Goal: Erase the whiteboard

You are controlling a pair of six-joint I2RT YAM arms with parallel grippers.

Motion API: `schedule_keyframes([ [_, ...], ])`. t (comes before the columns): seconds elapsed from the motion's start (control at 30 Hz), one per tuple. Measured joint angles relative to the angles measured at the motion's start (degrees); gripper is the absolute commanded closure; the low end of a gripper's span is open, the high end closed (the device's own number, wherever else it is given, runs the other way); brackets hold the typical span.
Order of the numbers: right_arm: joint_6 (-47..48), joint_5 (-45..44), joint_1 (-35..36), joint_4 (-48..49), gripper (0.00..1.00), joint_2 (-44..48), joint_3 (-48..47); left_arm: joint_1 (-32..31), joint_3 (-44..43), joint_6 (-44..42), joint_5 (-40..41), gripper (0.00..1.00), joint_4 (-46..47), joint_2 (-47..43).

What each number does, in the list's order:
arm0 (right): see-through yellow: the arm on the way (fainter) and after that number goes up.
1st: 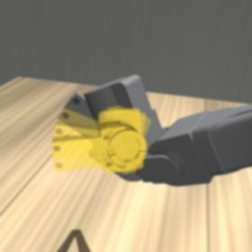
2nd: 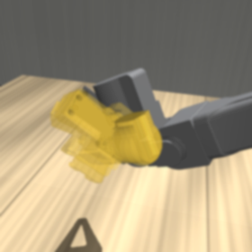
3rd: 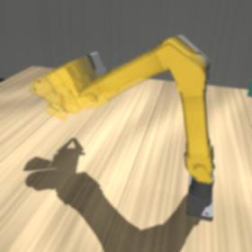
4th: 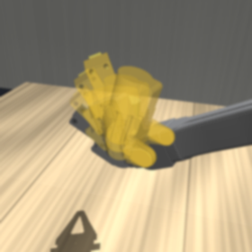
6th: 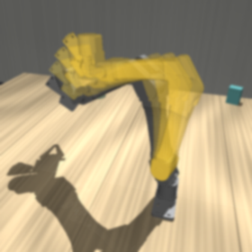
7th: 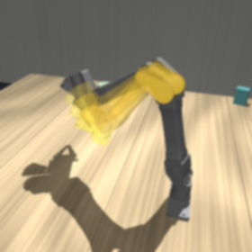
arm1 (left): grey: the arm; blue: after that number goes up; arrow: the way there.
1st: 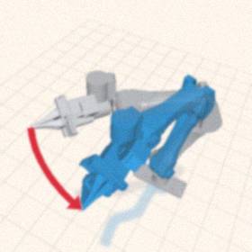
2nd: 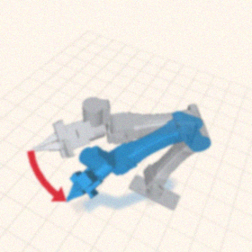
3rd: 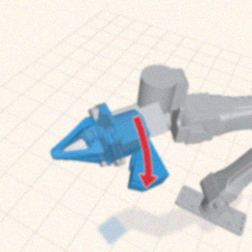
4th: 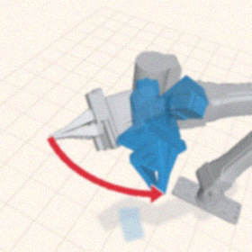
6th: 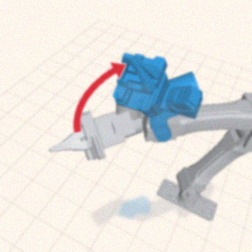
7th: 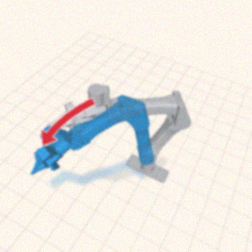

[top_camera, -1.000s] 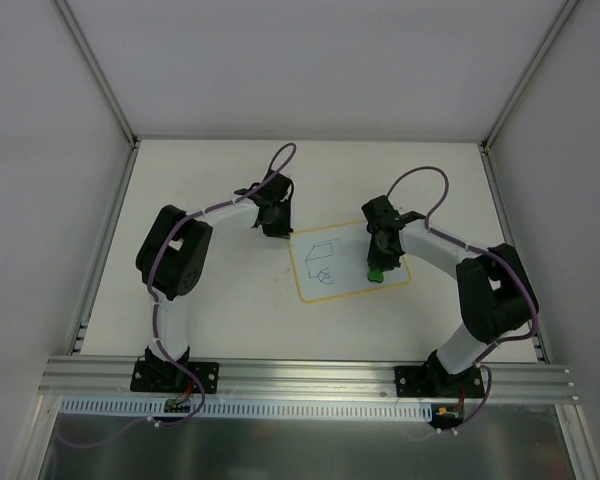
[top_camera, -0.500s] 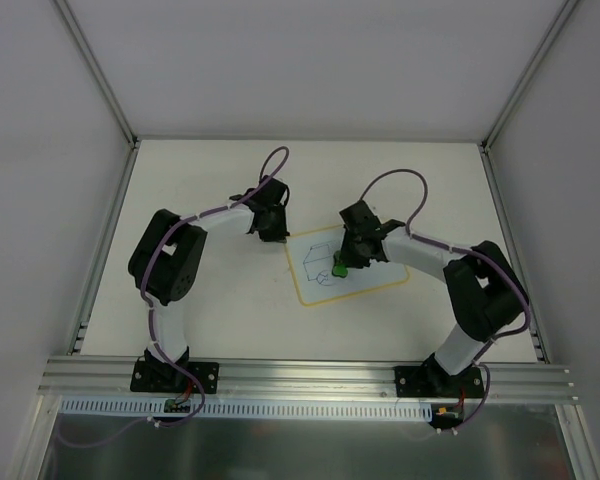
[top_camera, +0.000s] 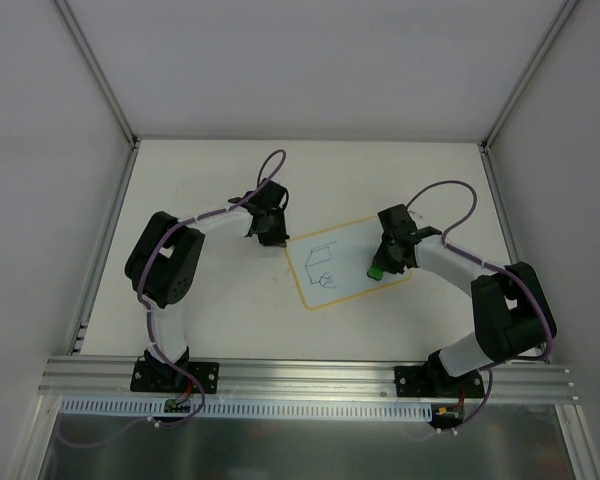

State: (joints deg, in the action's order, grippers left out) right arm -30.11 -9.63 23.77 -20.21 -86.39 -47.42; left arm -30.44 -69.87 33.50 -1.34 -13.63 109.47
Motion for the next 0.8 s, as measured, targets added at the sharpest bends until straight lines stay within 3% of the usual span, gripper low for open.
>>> schedule_keyframes([
  [0.17,-1.44,-0.17,5.25,-0.33,1.0,-1.14,-0.98,-0.02,0.07,0.44,-0.07,1.0,-0.39,-0.11],
  [0.37,-3.21,2.23,19.08,-0.98,1.0,-11.63,-12.2,0.02,0.37,1.16,-0.24,1.0,-0.52,-0.35],
  [0.5,-3.76,4.17,23.41,-0.52,1.0,-16.31,-17.35,0.04,0.9,1.68,-0.09,1.0,-0.63,-0.79],
  [0.67,-4.72,5.46,22.12,0.39,1.0,-14.95,-15.52,0.04,1.29,1.95,0.0,1.0,-0.66,-1.14],
  [0.8,-4.7,4.59,16.2,-0.7,1.0,-9.44,-9.66,0.04,1.4,2.25,-0.22,1.0,-0.81,-1.25],
])
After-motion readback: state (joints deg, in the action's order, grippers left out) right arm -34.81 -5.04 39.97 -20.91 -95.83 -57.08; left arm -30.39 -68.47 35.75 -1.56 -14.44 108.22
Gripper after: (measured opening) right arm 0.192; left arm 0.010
